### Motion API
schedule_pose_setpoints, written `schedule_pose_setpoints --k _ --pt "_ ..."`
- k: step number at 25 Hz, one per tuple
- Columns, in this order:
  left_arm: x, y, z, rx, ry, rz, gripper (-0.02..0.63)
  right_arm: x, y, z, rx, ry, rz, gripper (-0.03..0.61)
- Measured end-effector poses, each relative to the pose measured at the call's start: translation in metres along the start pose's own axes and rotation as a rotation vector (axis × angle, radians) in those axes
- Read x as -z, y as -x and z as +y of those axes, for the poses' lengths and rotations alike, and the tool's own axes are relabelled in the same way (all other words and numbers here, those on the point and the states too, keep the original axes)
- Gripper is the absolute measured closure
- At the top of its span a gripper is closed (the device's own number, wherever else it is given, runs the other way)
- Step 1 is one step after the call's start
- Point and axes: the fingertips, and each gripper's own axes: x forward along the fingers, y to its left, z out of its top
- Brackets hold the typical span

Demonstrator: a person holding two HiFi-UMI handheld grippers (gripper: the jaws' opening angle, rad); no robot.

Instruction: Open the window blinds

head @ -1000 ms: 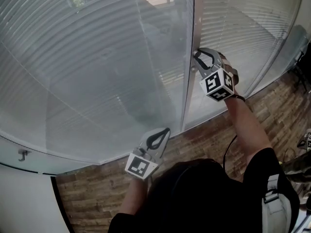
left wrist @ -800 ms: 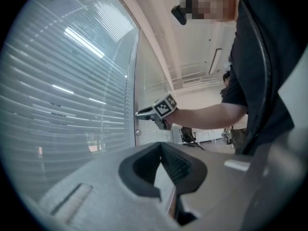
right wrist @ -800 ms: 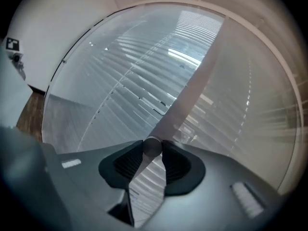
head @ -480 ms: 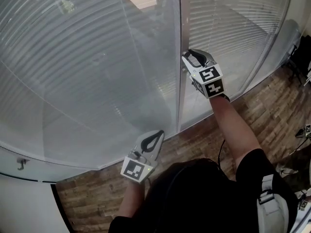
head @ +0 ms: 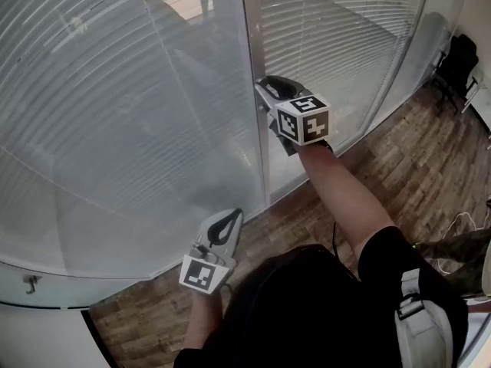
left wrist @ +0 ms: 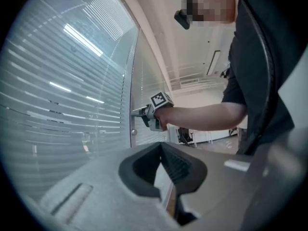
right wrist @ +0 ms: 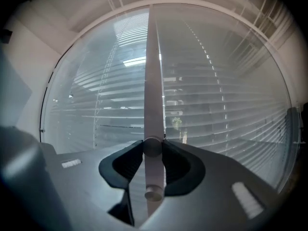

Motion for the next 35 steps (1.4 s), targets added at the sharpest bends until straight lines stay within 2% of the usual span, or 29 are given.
schedule_pose_setpoints --k 9,30,33,35 --pt "0.0009 -0.0016 0.0003 0.01 0.001 0.002 0.609 0.0002 0.0032 -0.0034 0.02 -0.085 -0.012 0.459" --pt "-0.0019 -0.0068 -0.002 0.018 -0.007 -0.005 0.609 -0.0001 0.0018 -0.0051 0.005 -0.083 -0.018 0.457" --pt "-0.0014 -0.0086 -0.0057 0.025 -0.008 -0.002 0.609 -0.0016 0.0059 -0.0025 -0.039 -0.094 -0.028 0.422" --pt "-0.0018 -0.0103 -0.0073 0.029 -0.003 -0.001 0.609 -0.0016 0.0097 -0.0016 -0.052 -0.048 -0.025 0.371"
